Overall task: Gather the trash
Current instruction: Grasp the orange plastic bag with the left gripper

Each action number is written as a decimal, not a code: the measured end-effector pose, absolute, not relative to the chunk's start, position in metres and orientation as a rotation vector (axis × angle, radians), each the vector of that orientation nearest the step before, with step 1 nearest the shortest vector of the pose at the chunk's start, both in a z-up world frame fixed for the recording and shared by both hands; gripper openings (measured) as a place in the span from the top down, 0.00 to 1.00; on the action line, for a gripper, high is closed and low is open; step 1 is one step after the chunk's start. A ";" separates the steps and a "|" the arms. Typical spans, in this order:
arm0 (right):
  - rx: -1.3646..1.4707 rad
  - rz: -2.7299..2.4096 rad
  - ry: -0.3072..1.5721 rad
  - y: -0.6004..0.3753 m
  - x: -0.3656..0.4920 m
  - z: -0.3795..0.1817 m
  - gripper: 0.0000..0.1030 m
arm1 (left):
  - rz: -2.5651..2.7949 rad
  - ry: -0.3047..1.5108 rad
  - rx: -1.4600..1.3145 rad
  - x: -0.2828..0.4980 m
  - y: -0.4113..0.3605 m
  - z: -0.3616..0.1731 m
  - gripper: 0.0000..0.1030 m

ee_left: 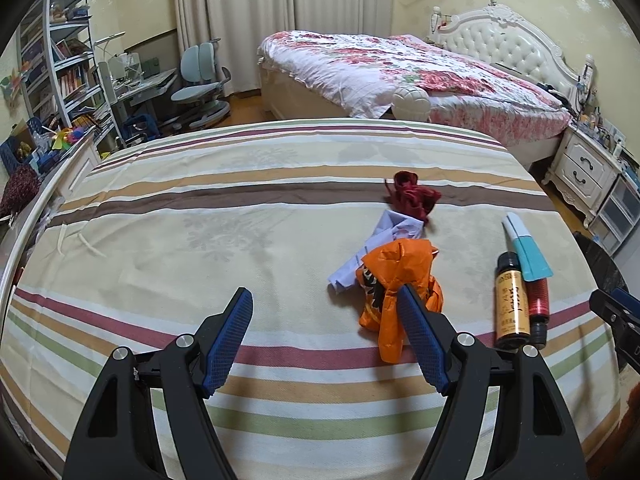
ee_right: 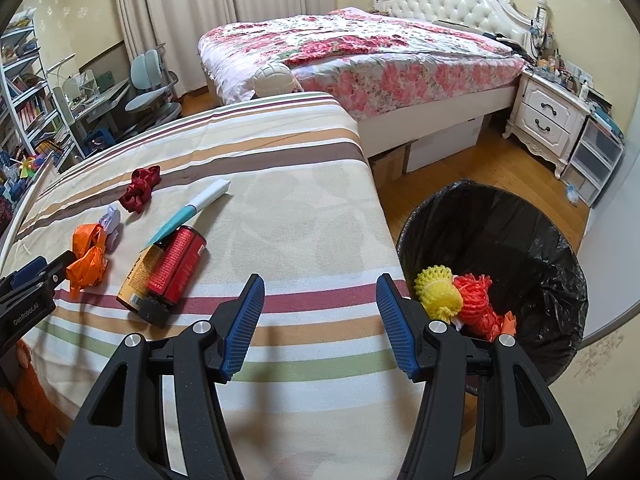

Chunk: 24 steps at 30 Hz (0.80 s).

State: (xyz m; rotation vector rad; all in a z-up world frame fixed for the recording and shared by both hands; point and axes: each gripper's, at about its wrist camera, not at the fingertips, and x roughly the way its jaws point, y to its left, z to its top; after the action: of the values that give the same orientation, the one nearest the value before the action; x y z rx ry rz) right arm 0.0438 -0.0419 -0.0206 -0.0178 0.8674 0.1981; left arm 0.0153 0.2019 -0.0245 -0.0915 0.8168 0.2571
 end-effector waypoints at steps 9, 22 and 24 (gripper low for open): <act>-0.029 0.205 0.869 -0.036 0.045 -0.021 0.45 | 0.281 0.824 -0.121 0.010 0.216 -0.024 0.29; -0.005 0.189 0.866 -0.050 0.043 -0.023 0.45 | 0.197 0.820 -0.105 0.018 0.179 -0.017 0.29; 0.005 0.185 0.866 -0.055 0.043 -0.023 0.45 | 0.191 0.830 -0.101 0.021 0.174 -0.019 0.29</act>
State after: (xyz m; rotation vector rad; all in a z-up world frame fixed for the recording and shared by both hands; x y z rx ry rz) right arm 0.0433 -0.0549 -0.0229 0.0052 0.8658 0.1854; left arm 0.0214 0.1740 -0.0187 -0.1011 0.8297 0.1908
